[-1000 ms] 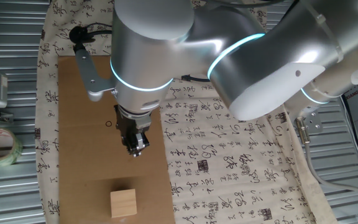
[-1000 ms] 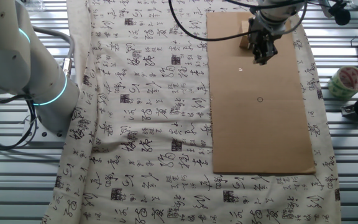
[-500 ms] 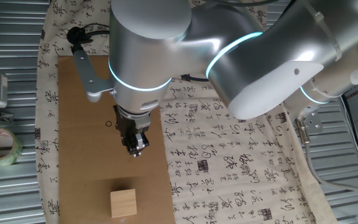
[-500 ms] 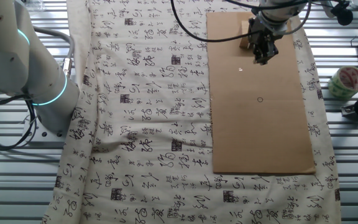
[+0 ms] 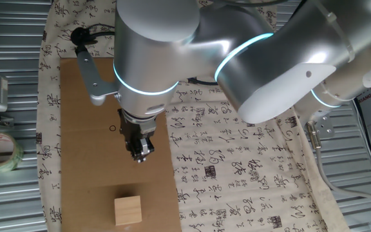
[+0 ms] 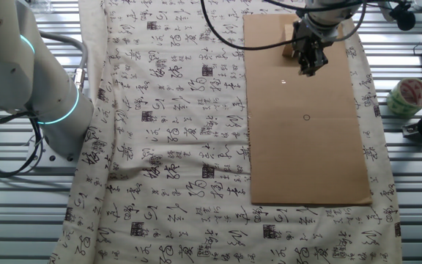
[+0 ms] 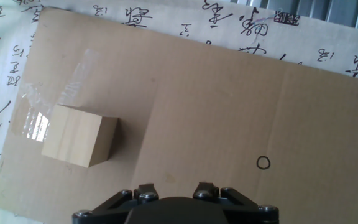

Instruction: Grab the block and place it at the designated location

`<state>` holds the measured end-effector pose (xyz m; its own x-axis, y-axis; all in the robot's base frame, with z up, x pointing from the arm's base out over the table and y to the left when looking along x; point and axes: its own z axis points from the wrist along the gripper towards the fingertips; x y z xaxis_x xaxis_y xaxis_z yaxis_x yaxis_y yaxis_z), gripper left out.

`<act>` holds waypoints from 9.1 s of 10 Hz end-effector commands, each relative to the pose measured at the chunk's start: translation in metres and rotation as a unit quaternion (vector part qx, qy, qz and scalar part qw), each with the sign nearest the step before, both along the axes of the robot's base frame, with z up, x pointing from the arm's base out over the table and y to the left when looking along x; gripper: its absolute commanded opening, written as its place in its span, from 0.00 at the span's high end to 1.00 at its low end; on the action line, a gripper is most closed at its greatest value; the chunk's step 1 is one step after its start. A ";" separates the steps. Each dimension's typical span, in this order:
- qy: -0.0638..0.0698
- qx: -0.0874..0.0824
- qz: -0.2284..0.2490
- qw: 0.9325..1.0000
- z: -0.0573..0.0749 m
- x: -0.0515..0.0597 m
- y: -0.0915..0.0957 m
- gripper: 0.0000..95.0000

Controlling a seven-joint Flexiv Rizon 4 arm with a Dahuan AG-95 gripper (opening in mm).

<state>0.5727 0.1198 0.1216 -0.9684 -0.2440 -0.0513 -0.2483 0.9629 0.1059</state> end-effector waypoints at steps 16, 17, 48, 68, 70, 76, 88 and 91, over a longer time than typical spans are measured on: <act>-0.002 -0.038 -0.095 0.995 0.001 0.015 0.047 0.60; -0.002 -0.037 -0.096 0.995 0.001 0.015 0.048 0.60; -0.015 -0.027 -0.164 0.986 -0.031 0.011 0.124 0.20; -0.033 -0.023 -0.149 0.988 -0.057 0.006 0.133 0.00; -0.033 -0.024 -0.147 0.988 -0.057 0.006 0.132 0.00; -0.036 -0.025 -0.144 0.989 -0.063 0.005 0.131 0.00; -0.036 -0.029 -0.144 0.989 -0.067 0.003 0.133 0.20; -0.035 -0.028 -0.145 0.988 -0.067 0.003 0.133 0.20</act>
